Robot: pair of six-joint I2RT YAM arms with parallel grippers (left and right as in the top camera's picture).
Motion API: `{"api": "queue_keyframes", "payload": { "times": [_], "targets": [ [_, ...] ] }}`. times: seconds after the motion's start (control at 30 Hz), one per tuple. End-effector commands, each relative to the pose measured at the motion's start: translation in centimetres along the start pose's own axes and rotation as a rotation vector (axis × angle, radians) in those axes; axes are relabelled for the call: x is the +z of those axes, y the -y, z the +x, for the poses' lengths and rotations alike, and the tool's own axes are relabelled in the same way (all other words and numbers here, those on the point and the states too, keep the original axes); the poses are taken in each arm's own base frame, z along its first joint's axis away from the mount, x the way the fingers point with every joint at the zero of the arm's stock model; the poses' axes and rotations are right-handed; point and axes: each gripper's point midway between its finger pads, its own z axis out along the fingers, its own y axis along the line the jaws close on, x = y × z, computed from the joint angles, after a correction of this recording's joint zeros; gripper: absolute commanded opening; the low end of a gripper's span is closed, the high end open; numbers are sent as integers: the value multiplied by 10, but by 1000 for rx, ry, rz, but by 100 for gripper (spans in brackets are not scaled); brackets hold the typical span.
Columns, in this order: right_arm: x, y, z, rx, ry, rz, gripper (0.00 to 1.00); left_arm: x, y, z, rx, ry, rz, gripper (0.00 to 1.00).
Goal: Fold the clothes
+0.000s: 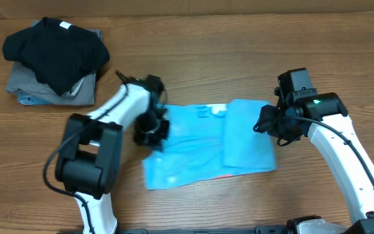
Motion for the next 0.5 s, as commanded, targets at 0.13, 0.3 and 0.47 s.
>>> {"api": "queue_keyframes", "payload": {
  "times": [0.13, 0.3, 0.47],
  "targets": [
    [-27, 8, -18, 48, 104, -32, 55, -126, -43, -22, -34, 309, -121, 4],
    [-28, 13, -21, 67, 110, -29, 55, -147, 7, -22, 73, 392, -9, 4],
    [-28, 17, -23, 80, 112, -25, 55, -129, 70, -19, 219, 393, 0, 4]
  ]
}}
